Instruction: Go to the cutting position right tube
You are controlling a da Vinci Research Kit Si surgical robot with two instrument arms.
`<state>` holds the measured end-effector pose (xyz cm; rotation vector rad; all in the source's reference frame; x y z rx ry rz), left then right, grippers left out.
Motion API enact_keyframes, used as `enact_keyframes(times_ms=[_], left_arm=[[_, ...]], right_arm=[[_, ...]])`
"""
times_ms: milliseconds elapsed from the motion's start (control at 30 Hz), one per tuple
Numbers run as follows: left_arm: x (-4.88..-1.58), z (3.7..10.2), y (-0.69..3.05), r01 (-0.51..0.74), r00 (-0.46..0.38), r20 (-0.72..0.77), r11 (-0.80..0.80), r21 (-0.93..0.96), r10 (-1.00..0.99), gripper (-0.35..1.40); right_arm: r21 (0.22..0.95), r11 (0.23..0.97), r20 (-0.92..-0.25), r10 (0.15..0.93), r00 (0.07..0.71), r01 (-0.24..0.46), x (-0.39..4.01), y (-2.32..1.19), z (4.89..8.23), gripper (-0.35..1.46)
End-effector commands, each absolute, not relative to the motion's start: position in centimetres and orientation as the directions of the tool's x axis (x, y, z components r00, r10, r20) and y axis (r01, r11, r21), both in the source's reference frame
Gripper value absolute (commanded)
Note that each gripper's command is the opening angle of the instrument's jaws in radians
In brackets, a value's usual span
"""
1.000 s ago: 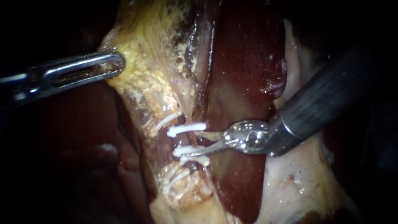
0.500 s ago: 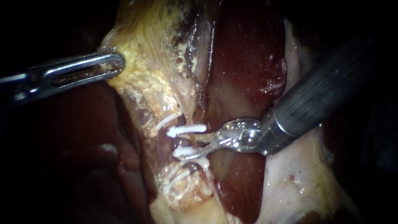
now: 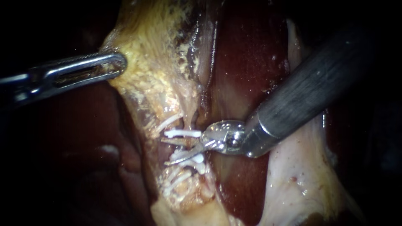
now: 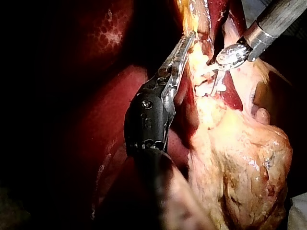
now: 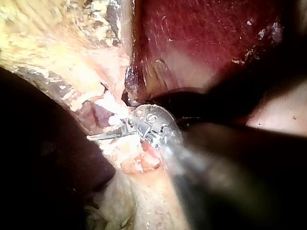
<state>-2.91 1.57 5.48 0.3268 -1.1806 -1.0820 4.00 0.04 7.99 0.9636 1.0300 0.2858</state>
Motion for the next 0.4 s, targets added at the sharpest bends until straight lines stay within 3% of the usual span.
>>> enact_keyframes(times_ms=[33, 400], left_arm=[[-2.91, 5.48, 1.57, 0.507, -0.021, 0.580, 0.491, 0.708, -0.814, -0.35], [-2.91, 5.48, 1.57, 0.507, -0.021, 0.580, 0.491, 0.708, -0.814, -0.35]], right_arm=[[0.788, 0.576, -0.593, 0.613, 0.521, 0.219, 3.99, 0.04, 7.99, 1.17], [0.788, 0.576, -0.593, 0.613, 0.521, 0.219, 3.99, 0.04, 7.99, 1.15]])
